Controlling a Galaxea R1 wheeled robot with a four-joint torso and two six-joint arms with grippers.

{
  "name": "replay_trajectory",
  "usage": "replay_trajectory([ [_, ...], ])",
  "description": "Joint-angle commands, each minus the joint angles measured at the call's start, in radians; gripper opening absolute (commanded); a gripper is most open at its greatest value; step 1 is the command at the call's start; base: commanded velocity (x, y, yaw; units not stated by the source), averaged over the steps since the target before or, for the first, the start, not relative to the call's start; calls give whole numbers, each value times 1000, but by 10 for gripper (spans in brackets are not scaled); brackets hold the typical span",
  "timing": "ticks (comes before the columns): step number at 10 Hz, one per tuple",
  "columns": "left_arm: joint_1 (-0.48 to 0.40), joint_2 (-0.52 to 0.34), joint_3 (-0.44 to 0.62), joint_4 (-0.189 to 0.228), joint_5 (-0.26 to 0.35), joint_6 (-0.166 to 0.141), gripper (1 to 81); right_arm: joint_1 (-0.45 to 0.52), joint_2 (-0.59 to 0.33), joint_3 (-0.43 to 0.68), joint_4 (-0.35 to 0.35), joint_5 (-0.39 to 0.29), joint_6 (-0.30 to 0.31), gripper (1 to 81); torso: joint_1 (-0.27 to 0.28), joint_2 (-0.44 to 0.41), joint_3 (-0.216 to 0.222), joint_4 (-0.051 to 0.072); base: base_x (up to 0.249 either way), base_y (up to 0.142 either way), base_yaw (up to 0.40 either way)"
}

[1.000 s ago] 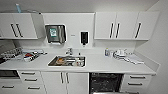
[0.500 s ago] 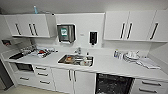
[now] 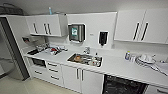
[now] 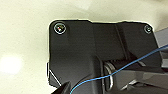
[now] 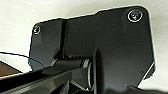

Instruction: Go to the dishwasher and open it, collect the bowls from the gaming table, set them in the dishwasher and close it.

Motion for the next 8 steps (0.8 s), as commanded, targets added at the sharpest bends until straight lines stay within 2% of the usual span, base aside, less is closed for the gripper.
replay_trajectory([
  [1,-49,-9,-2,1,45,6,811,59,4,6,15,-48,1,811,0,0,0,0,0,0,297],
  [3,-51,-10,-2,4,45,8,811,44,-31,85,12,0,-6,811,0,0,0,0,0,0,299],
  [4,-51,-16,-2,10,45,8,811,44,-86,196,10,3,-6,811,0,0,0,0,0,0,300],
  [5,-51,-23,2,12,48,8,811,44,-120,251,15,5,-6,811,0,0,0,0,0,0,299],
  [7,-45,-33,33,10,51,8,811,33,-134,262,18,9,-5,811,0,0,0,0,0,0,299],
  [8,-43,-52,73,12,51,8,811,24,-143,271,16,43,-6,811,0,0,0,0,0,0,299],
])
